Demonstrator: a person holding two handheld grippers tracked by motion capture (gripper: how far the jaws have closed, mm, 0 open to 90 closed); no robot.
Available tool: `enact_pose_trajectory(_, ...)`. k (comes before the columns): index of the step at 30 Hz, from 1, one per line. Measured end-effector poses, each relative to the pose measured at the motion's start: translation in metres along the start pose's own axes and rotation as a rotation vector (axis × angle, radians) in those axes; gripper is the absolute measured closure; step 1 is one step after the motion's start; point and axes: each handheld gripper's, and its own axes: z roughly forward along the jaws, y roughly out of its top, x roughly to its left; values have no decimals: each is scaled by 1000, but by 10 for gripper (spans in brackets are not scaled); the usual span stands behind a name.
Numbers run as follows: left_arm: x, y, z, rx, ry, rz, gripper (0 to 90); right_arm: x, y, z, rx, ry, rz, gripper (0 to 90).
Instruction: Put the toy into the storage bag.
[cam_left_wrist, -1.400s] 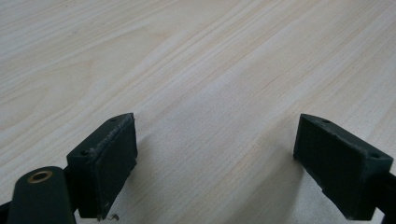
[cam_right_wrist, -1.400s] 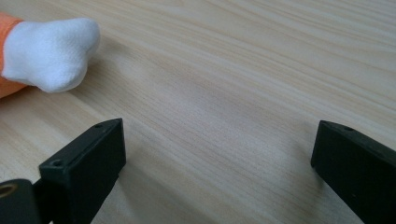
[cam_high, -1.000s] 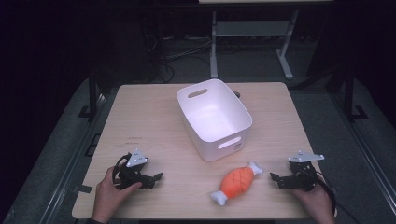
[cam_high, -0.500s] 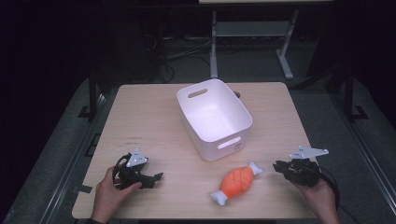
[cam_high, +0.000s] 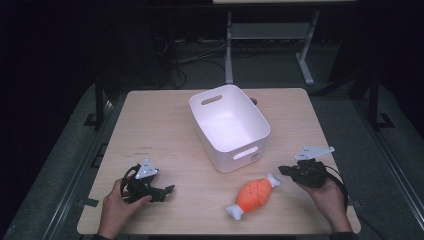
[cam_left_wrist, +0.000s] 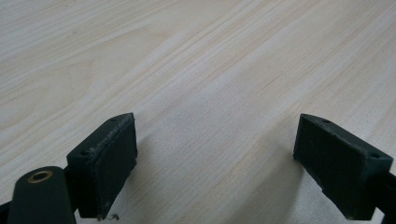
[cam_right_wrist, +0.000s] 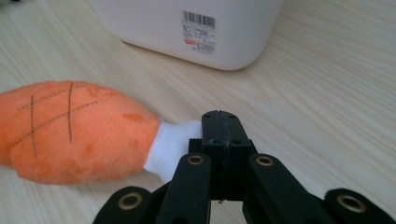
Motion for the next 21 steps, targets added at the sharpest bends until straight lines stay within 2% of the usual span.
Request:
enact_pose_trajectory(10,0,0,0,0,0,0,126,7,17,23,31,50,-44,897)
enact_pose_trajectory(21,0,0,0,1,0,1,126,11,20,38,74,76,-62,897)
